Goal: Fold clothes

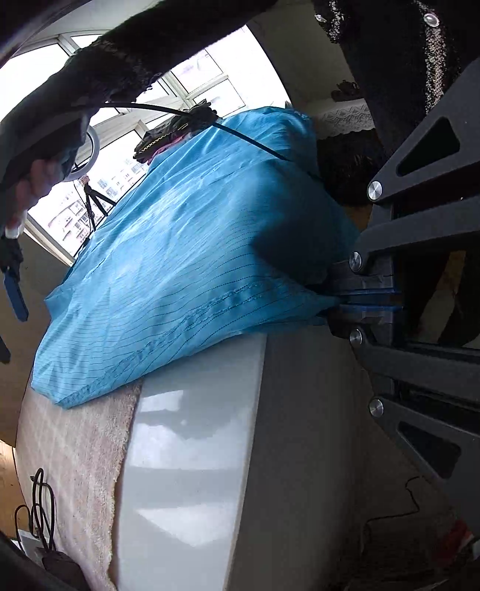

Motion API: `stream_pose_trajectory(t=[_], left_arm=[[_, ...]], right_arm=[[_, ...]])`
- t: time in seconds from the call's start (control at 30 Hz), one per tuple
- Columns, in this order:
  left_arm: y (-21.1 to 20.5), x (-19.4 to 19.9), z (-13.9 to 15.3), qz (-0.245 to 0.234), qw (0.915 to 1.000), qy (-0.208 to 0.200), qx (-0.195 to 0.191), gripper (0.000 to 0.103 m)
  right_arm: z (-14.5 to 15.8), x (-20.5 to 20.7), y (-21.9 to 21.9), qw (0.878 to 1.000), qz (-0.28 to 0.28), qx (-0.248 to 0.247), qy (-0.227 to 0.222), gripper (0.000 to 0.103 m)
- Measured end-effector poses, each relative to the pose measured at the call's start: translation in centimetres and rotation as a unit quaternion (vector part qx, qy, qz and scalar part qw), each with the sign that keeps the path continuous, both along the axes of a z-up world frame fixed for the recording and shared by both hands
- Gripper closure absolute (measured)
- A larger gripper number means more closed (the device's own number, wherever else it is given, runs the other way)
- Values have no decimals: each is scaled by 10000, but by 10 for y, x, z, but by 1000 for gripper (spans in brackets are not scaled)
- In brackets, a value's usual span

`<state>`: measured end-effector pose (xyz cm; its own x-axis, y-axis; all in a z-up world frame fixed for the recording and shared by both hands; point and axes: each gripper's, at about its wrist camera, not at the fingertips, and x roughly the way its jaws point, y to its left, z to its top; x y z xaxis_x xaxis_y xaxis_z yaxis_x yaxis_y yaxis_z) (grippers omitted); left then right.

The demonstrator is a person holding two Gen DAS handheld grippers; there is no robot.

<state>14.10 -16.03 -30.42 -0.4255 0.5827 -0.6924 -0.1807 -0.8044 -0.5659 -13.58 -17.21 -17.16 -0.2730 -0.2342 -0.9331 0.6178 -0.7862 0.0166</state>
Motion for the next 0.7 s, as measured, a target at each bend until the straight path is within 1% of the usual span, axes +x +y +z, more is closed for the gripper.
stream_pose_trajectory(t=[0.1,0.2,0.23,0.33,0.43,0.47,0.5,0.53,0.57,0.6,0.67,0.7], left_arm=[[-1,3,0,-21,10000,39,38,101],[-9,7,-3,-38,10000,59,63,101],[-13,9,-4,-41,10000,58,66,101],[-15,10,-5,-46,9999,83,143,101],[-19,12,-6,-55,9997,114,191,101],[-19,12,-7,-43,9997,93,207,100],[-20,11,-9,-36,9997,57,231,100],[-21,10,-12,-35,9997,-12,258,99],[-22,9,-16,-17,9997,-82,239,98],[-24,9,-19,-8,9997,-148,206,96],[-28,8,-21,5,9998,-146,145,84],[-30,8,-22,14,9999,-110,121,80]], right_arm=[[-25,-22,-35,9986,-79,514,-121,40],[-42,-29,-53,9947,-154,1013,85,40],[-47,-33,-55,9935,-226,1111,107,40],[-59,-44,-53,9920,-431,1181,-100,40],[-64,-52,-41,9937,-562,917,-326,40],[-64,-54,-37,9942,-601,807,-383,48],[-63,-56,-34,9949,-606,712,-369,61],[-60,-56,-31,9955,-579,684,-312,70],[-58,-56,-28,9958,-540,690,-272,90],[-56,-57,-25,9961,-506,675,-245,94],[-47,-57,-15,9974,-497,417,-327,97],[-41,-57,-9,9977,-503,305,-328,98]])
